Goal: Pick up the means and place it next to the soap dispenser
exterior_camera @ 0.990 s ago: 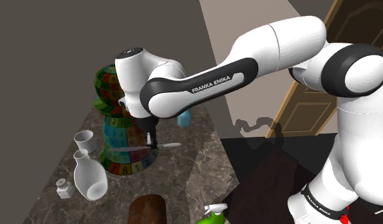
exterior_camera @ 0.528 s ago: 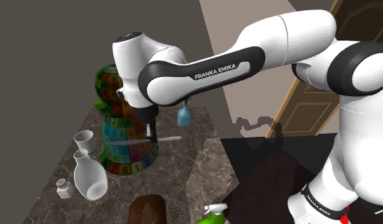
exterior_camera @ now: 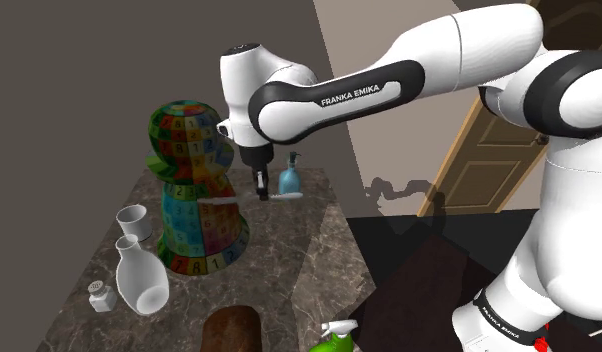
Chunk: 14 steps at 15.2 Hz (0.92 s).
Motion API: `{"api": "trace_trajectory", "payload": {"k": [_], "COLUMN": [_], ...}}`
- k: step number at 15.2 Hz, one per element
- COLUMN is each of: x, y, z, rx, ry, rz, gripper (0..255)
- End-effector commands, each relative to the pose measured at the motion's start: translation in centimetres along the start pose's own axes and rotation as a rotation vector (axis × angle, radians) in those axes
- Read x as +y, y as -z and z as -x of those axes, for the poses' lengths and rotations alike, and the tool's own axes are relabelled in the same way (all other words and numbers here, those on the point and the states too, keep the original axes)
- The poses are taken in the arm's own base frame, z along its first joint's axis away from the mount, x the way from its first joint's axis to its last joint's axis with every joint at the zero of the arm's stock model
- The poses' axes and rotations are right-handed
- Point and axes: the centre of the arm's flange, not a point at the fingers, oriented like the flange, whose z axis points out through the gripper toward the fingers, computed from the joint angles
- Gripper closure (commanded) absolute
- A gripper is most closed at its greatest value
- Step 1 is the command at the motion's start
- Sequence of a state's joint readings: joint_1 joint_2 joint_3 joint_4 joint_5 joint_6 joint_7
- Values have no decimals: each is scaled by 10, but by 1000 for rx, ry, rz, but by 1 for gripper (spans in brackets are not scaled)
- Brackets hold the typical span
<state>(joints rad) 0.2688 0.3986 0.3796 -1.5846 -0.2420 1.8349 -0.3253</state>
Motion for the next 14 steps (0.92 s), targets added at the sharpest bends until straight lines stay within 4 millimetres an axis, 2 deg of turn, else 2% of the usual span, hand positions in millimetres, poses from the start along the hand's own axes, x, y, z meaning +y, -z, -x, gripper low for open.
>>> {"api": "trace_trajectory", "payload": {"k": [1, 14], "x": [21, 157], "y": [-5, -24], "z": [16, 119], "rx": [0, 0], "ry": [1, 1], "rz": [0, 0], "gripper": [255, 255]}}
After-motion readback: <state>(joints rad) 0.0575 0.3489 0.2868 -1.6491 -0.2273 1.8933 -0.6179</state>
